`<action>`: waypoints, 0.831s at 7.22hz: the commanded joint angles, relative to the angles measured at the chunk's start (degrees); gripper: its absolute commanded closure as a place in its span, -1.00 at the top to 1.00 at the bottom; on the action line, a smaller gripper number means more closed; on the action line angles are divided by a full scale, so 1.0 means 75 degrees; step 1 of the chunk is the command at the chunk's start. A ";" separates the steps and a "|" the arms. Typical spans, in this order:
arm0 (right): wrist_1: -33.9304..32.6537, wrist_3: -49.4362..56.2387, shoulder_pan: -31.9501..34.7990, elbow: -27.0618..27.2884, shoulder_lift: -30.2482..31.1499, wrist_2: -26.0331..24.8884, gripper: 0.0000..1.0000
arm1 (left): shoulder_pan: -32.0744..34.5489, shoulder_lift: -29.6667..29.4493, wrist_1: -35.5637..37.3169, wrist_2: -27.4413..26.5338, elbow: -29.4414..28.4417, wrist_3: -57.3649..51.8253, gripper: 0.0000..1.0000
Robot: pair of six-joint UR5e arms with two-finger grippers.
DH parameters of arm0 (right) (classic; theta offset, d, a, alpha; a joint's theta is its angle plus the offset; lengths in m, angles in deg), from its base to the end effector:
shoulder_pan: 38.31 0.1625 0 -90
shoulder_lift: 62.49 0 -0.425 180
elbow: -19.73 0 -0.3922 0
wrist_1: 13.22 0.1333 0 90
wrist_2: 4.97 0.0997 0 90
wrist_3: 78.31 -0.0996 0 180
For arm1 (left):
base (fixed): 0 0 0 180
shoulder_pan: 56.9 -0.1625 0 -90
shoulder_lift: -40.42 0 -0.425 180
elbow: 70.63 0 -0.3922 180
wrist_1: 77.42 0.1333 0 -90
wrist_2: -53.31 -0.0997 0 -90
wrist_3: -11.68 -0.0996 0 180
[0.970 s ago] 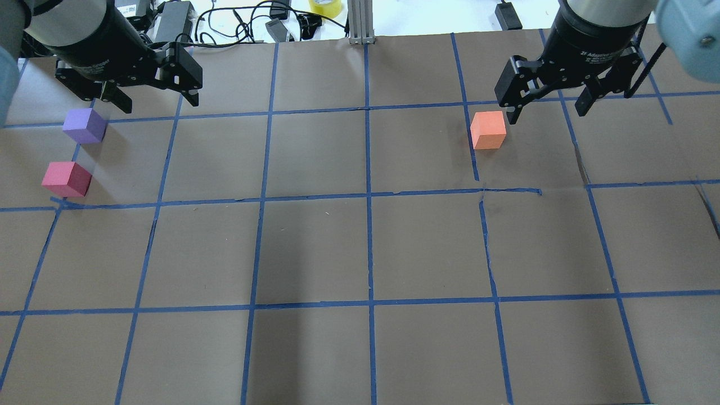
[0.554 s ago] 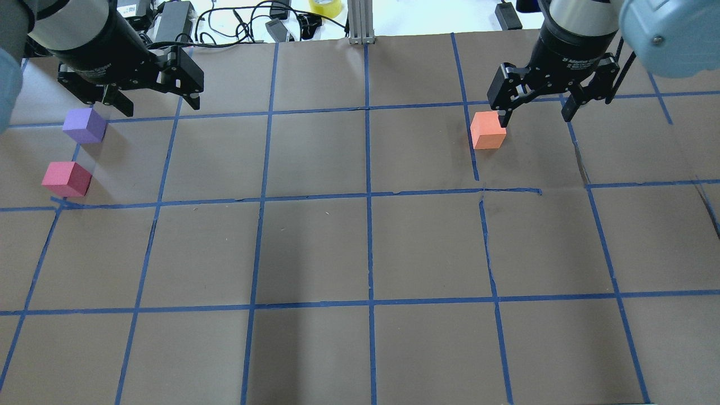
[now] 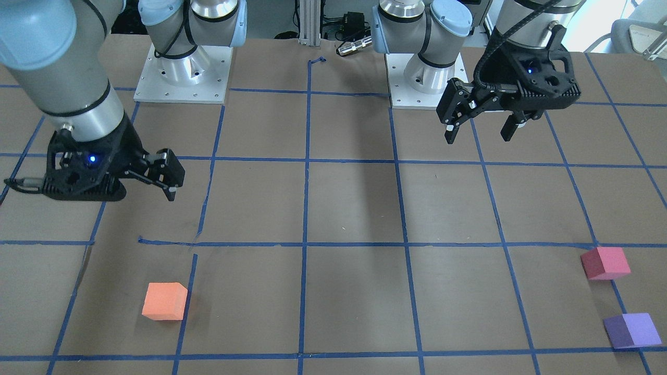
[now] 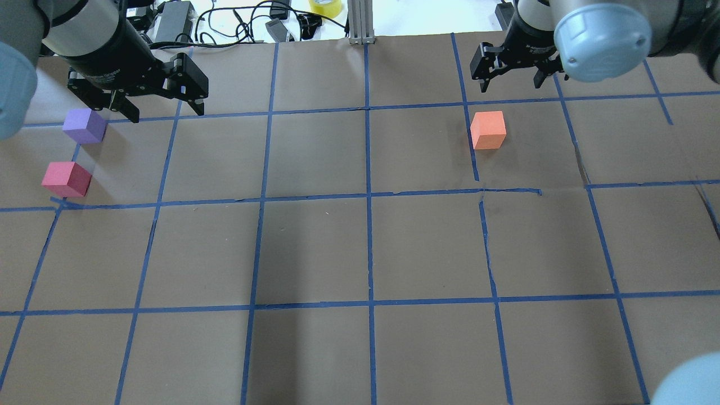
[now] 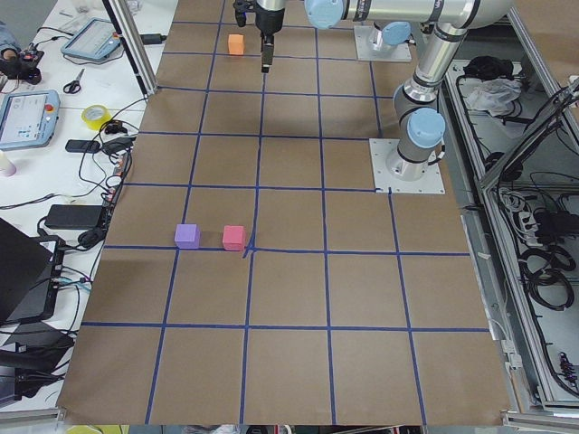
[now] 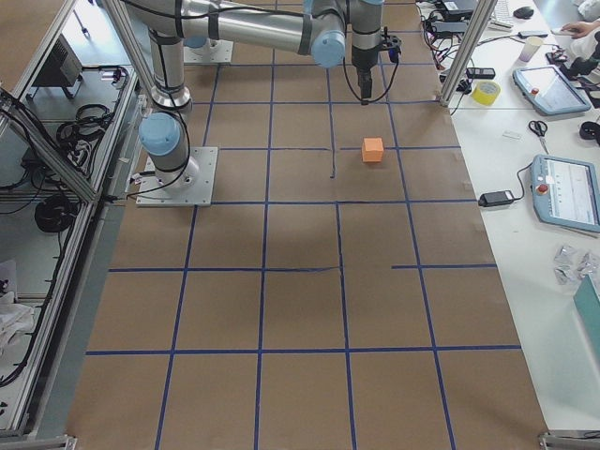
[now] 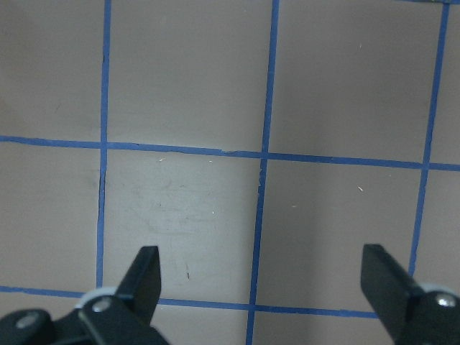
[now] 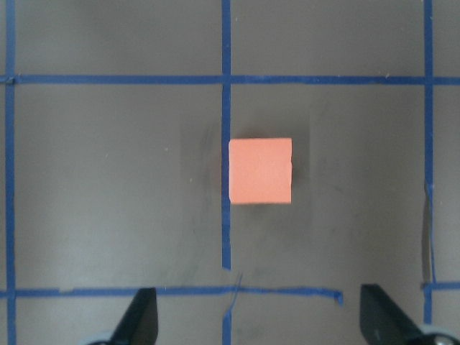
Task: Arrange blocks in a line
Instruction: 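Move the right gripper down over the orange cube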
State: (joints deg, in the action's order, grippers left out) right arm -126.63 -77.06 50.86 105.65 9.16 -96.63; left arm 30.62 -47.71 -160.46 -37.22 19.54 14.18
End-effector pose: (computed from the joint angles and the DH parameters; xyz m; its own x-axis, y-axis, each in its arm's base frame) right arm 0.1213 -0.6300 0.3868 -0.9995 -0.0025 0.0321 -0.0075 0.9874 -0.1582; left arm -0.1110 -0.4970 0.5155 -0.9961 -0.0877 -0.0026 -0.0863 0.9848 -0.1508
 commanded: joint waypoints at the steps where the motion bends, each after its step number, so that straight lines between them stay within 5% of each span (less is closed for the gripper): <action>1: -0.1734 -0.0015 -0.0006 -0.0157 -0.1415 -0.0025 1.00 | 0.0014 0.0148 -0.0014 0.0046 -0.0104 0.0029 1.00; 6: -0.1846 -0.0015 -0.0123 -0.0440 -0.2228 -0.0060 1.00 | 0.0061 0.0454 -0.0283 0.0058 0.0035 0.0075 1.00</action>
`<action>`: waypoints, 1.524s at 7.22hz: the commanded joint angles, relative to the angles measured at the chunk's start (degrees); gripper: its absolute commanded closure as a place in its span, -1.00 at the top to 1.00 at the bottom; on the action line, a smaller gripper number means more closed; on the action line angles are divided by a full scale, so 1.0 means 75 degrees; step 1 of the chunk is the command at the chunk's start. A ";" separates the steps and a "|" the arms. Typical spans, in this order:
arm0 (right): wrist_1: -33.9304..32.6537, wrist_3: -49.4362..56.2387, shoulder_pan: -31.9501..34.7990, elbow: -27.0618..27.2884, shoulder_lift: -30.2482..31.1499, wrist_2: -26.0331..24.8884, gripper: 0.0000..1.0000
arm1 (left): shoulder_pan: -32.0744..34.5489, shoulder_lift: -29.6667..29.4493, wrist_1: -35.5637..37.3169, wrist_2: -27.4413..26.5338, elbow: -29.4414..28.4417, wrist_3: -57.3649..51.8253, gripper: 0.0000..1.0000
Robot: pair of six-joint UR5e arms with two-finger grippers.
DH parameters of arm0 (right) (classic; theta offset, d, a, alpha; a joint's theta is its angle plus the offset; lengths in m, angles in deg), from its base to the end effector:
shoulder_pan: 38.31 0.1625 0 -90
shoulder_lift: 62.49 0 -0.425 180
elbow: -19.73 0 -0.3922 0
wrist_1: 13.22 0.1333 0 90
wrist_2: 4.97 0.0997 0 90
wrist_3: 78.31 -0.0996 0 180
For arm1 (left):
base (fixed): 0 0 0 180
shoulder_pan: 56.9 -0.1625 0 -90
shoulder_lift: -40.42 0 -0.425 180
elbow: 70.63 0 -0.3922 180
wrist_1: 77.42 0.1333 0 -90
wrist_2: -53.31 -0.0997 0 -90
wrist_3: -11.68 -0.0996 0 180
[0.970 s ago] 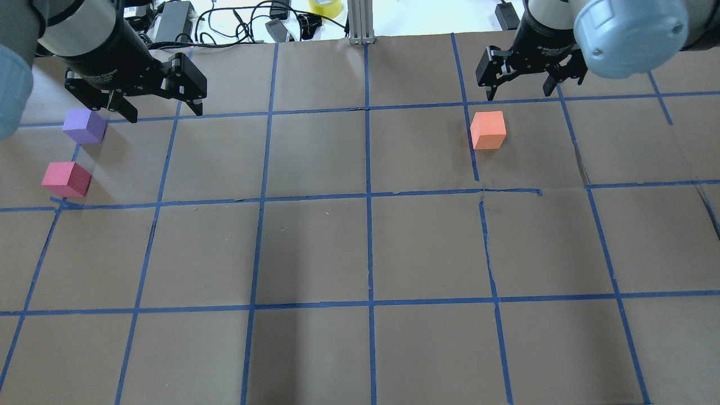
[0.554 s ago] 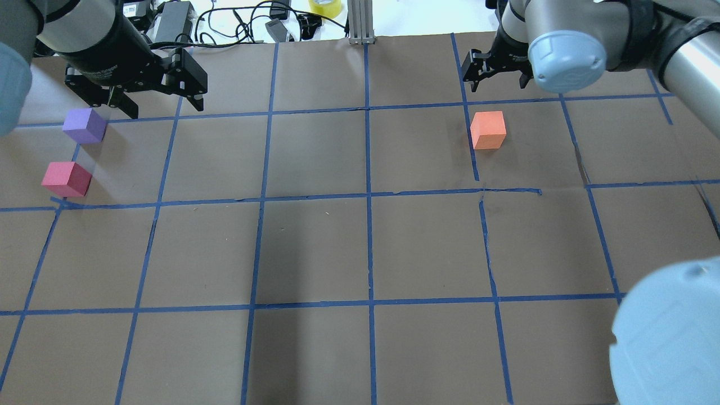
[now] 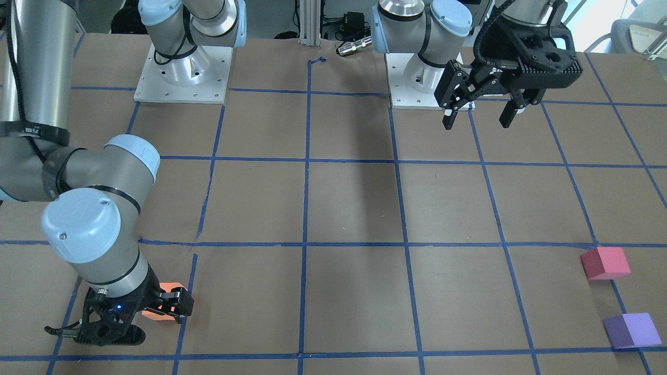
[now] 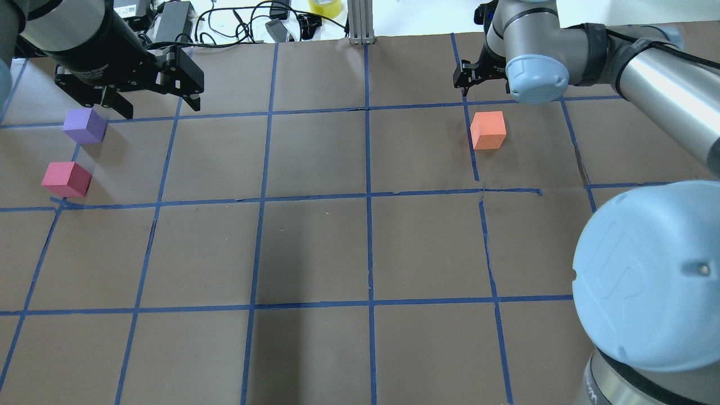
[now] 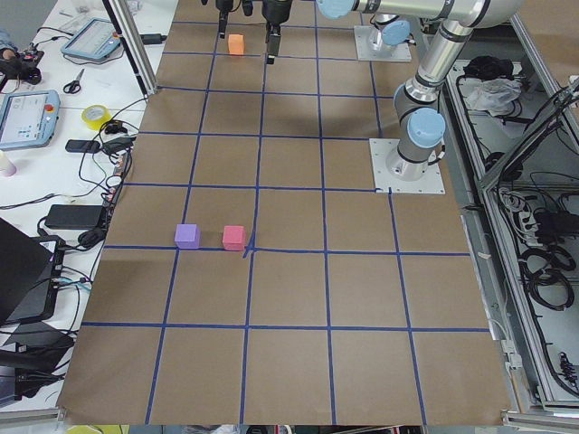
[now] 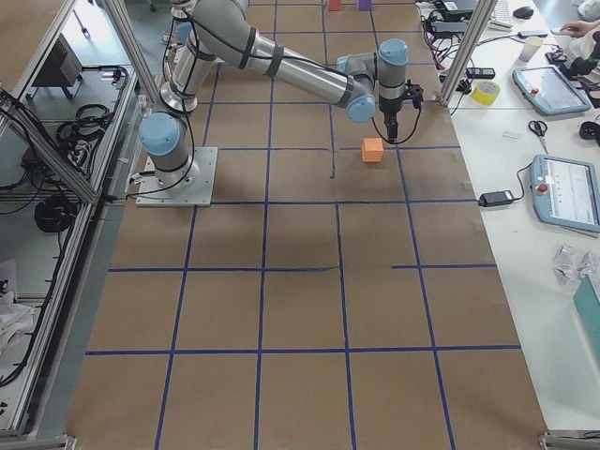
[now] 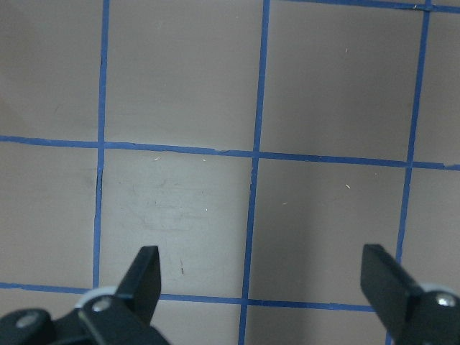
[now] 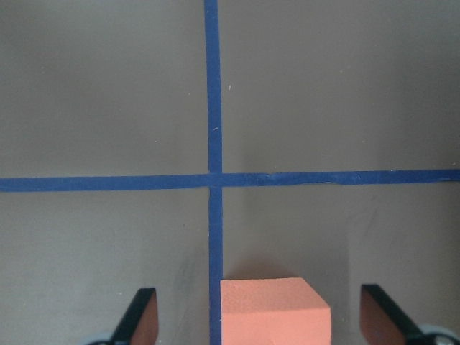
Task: Arrange blocks in a line
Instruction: 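Move the right gripper down over the orange cube, then close the right gripper on the orange cube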
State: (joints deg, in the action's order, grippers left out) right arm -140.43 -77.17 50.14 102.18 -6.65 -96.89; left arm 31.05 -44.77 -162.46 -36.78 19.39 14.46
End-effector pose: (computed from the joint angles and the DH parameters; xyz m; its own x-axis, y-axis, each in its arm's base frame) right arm 0.1108 -0.7089 0.2590 -0.9992 0.0136 0.0366 0.0067 0.9830 -0.1833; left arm -0.1162 -0.4748 0.5375 -0.9965 -0.0838 0.0067 -0.0837 0.9820 -0.1692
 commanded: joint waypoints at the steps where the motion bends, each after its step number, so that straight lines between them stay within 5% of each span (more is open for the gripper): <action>1: 0.0016 0.0000 -0.0038 0.0115 -0.0144 -0.0026 1.00 | 0.0003 0.0108 -0.0006 0.0151 0.0043 0.0062 1.00; 8: 0.0649 0.0140 -0.0085 0.0479 -0.0144 -0.0049 1.00 | -0.0300 -0.0185 -0.0627 0.0176 -0.0178 -0.0020 1.00; 9: 0.0603 0.0129 -0.0085 0.0479 -0.0144 -0.0038 0.83 | -0.0545 -0.0300 -0.0673 0.0187 -0.0272 -0.0043 1.00; 10: 0.0614 0.0152 -0.0097 0.0479 -0.0132 -0.0049 0.44 | -0.0629 -0.0348 -0.0685 0.0257 -0.0633 0.0014 1.00; 11: 0.0602 0.0152 -0.0132 0.0479 -0.0132 -0.0049 -0.27 | -0.0664 -0.0429 -0.0941 0.0188 -0.0857 -0.0008 1.00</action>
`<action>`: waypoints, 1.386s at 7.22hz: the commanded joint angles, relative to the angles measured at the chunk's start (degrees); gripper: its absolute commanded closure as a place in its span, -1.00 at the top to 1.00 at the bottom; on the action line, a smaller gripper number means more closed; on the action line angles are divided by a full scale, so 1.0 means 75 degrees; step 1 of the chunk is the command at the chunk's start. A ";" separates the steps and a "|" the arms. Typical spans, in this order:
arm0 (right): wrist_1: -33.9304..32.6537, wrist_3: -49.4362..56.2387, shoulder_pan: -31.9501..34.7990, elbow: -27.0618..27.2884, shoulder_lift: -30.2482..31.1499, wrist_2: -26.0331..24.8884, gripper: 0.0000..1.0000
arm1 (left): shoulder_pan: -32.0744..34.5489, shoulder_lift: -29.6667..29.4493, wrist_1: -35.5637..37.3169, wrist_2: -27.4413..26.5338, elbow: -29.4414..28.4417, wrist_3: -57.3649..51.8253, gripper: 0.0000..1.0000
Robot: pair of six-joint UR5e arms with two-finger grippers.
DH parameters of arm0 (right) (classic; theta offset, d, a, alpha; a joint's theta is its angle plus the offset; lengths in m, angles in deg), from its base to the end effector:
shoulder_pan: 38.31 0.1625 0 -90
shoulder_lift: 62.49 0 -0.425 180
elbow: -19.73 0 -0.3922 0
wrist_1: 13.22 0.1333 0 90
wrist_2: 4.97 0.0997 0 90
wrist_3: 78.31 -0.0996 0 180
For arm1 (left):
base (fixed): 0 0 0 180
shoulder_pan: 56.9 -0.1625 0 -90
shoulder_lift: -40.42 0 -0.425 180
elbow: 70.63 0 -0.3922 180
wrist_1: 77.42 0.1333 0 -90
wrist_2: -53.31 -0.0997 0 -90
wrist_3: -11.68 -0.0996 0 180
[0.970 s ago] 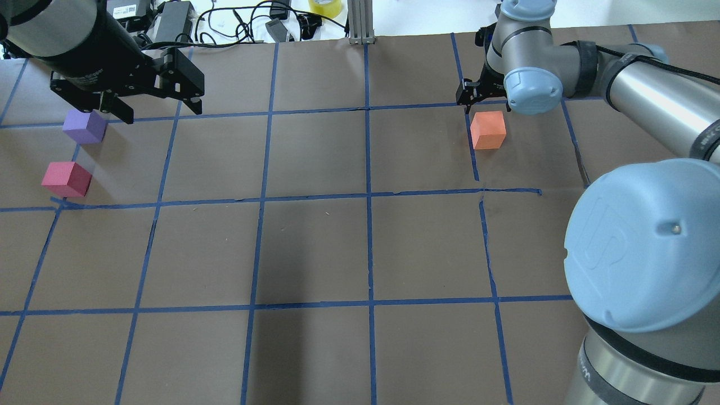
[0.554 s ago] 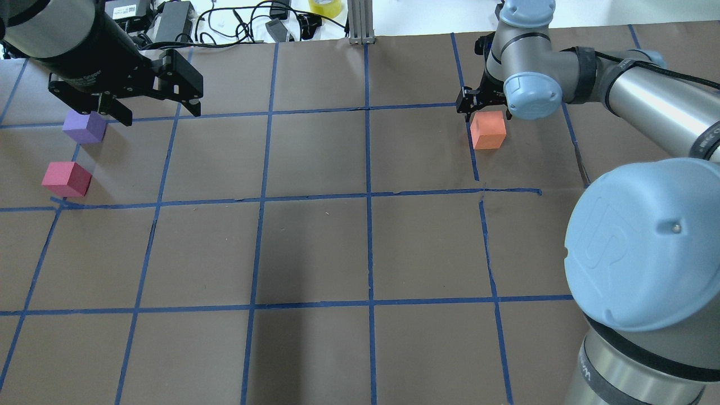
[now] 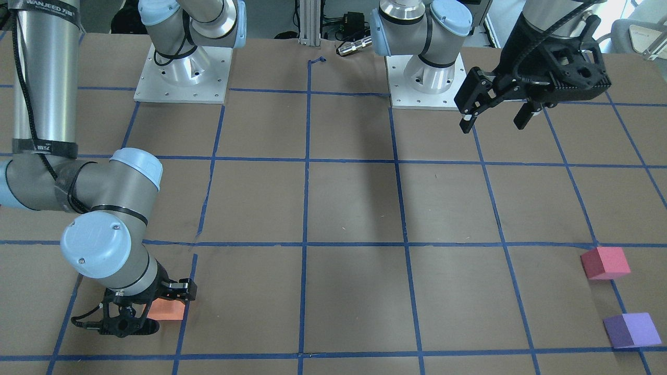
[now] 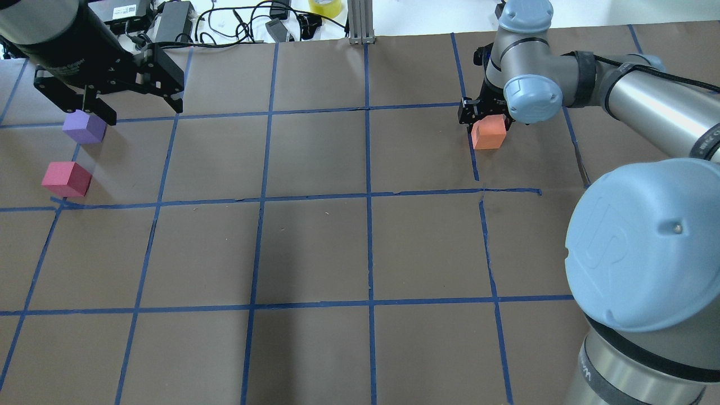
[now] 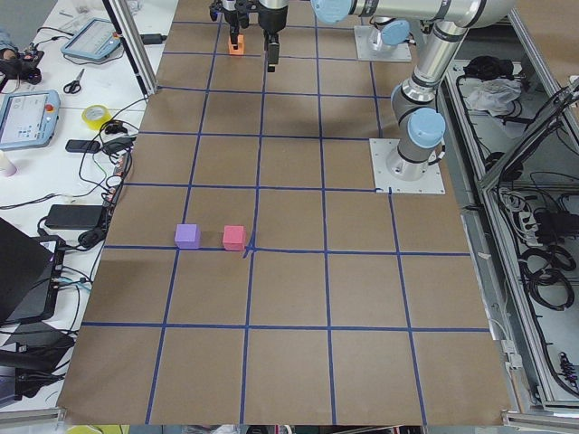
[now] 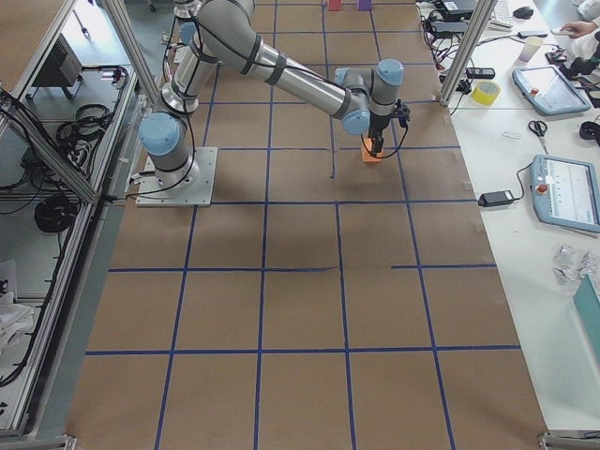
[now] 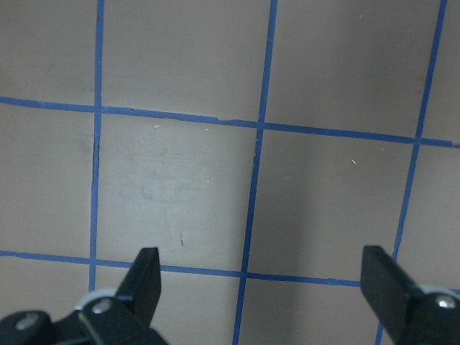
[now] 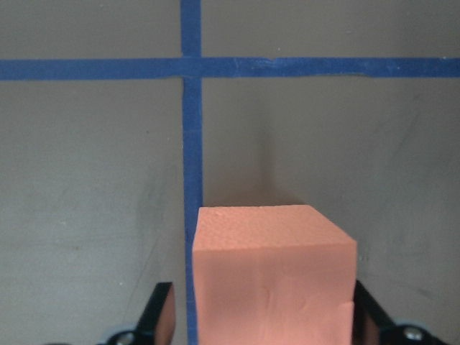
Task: Arrange blocks in a line
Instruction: 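Close the right gripper on the orange cube, then carry the orange cube toward the table centre and lower it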
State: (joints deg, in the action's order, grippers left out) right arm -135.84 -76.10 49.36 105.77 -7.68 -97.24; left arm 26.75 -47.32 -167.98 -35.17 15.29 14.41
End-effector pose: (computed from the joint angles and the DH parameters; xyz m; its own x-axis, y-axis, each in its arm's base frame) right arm 0.1015 -0.6871 0.2094 -0.9992 0.0030 0.0405 0.0021 0.9997 -0.0227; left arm -0.0818 -0.4943 0.5415 -0.9874 -0.1549 0.0312 -0.1572 0.9826 -0.0993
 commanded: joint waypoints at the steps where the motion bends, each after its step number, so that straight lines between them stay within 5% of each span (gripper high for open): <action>1: -0.0010 -0.0060 -0.0041 -0.0069 0.0016 0.0009 -0.91 | -0.0091 -0.0148 -0.0183 -0.0004 -0.0347 0.0023 1.00; 4: 0.0118 -0.0259 0.0133 -0.0687 0.0098 0.0067 -1.00 | -0.0033 -0.0172 -0.0160 -0.0074 -0.0243 0.0023 1.00; 10: 0.0236 -0.2554 0.2416 -0.1836 -0.0567 0.0630 -1.00 | 0.0003 -0.0102 0.0051 -0.0085 -0.0031 0.0023 1.00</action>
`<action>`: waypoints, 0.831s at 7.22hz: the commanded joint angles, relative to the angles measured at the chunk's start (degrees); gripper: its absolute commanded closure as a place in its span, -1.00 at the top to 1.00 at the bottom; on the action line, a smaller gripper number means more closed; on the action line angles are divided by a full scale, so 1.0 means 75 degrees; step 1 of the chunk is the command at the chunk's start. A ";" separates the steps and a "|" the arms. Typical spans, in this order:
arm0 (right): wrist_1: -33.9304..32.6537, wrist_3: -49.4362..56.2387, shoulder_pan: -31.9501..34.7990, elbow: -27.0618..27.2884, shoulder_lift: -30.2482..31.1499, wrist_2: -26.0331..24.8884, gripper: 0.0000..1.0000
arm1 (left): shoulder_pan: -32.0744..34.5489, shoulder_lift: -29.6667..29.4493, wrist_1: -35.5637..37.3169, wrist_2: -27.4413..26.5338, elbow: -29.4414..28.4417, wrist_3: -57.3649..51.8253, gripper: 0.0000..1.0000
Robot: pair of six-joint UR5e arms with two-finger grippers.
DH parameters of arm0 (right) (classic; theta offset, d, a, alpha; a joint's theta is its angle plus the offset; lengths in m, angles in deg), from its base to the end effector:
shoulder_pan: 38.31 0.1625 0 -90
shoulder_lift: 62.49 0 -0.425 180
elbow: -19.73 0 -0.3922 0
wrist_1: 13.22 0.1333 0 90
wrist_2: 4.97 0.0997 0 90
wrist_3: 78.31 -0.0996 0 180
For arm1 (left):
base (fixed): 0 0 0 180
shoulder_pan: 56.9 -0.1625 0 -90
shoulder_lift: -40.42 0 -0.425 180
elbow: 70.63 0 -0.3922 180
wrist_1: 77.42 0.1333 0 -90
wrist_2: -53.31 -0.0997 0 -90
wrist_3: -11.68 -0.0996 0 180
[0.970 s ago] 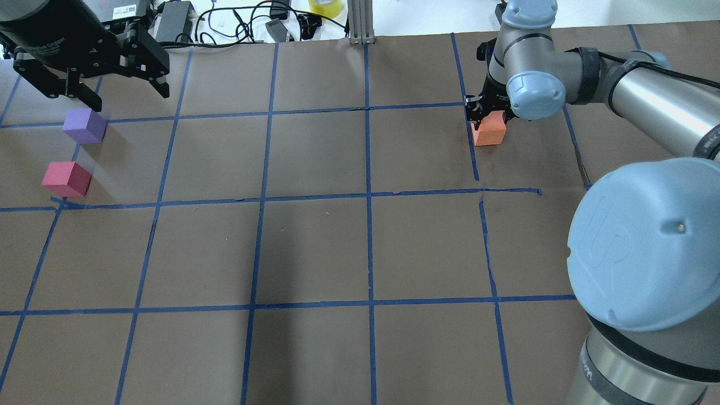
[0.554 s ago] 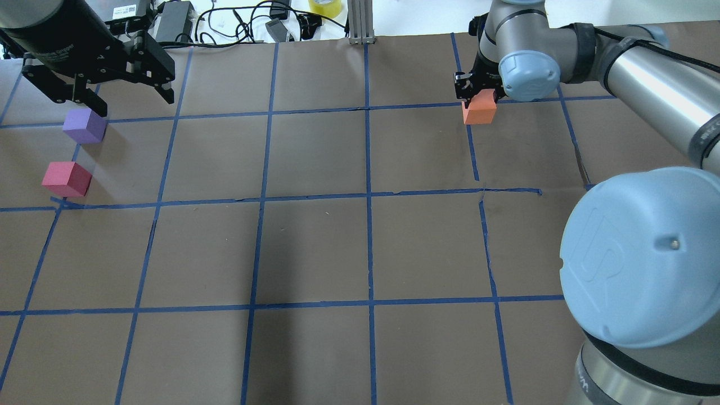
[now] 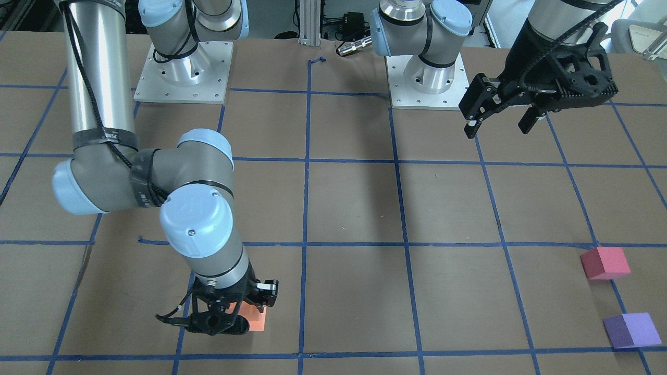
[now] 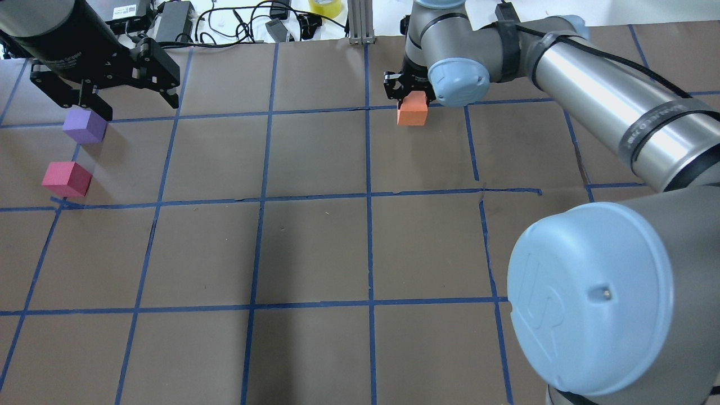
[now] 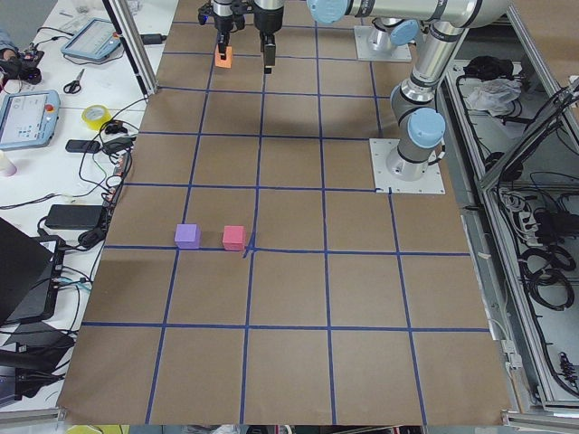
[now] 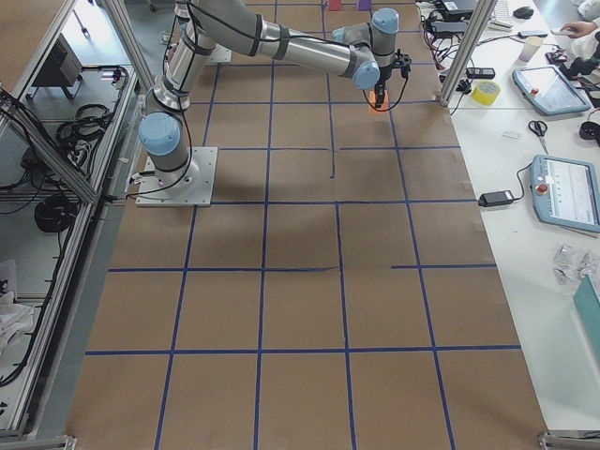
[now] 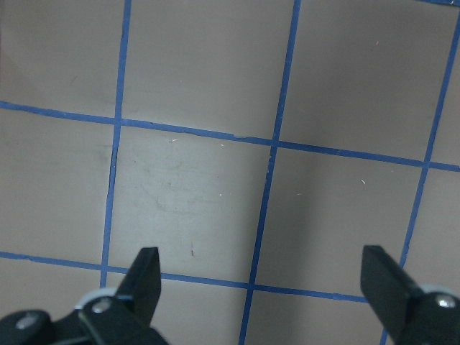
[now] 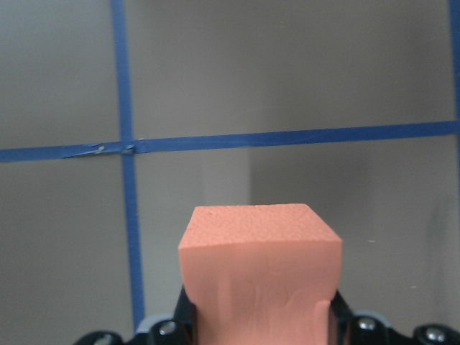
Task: Arrange blocks in a line
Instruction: 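Carry the orange cube toward the table centre and lower it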
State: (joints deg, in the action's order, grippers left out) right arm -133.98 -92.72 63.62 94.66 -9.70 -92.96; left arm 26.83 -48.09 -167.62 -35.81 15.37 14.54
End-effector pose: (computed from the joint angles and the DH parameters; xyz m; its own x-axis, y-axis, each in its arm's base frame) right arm 0.2855 -0.6897 0.2697 -0.9968 0.0357 -0.0709 0.0451 0.9896 -0.1365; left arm -0.0807 -0.4996 0.5349 -0.9874 -0.1570 0.0199 -0.1582 0.9832 -0.0913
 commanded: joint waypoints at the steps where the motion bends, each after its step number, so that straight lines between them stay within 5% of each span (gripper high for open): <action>1: -0.0011 -0.0712 0.0868 -0.0636 -0.0544 0.0060 -1.00 | -0.0008 0.0035 0.0002 0.0000 -0.0007 -0.0007 1.00; 4: 0.0001 -0.0739 0.1117 -0.0745 -0.0957 0.0072 -0.95 | -0.0008 0.0129 0.0038 0.0012 0.0017 -0.0299 1.00; 5: -0.0011 -0.0716 0.1140 -0.0733 -0.0968 0.0060 -0.31 | -0.0042 0.0164 0.0038 0.0023 0.0040 -0.0369 1.00; 6: -0.0011 -0.0762 0.1152 -0.0745 -0.0899 0.0014 0.97 | -0.0020 0.0141 0.0049 0.0081 0.0168 -0.0393 1.00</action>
State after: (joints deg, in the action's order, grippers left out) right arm -134.05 -98.20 72.08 89.14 -16.71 -92.57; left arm 26.64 -47.04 -167.32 -35.55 15.84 12.00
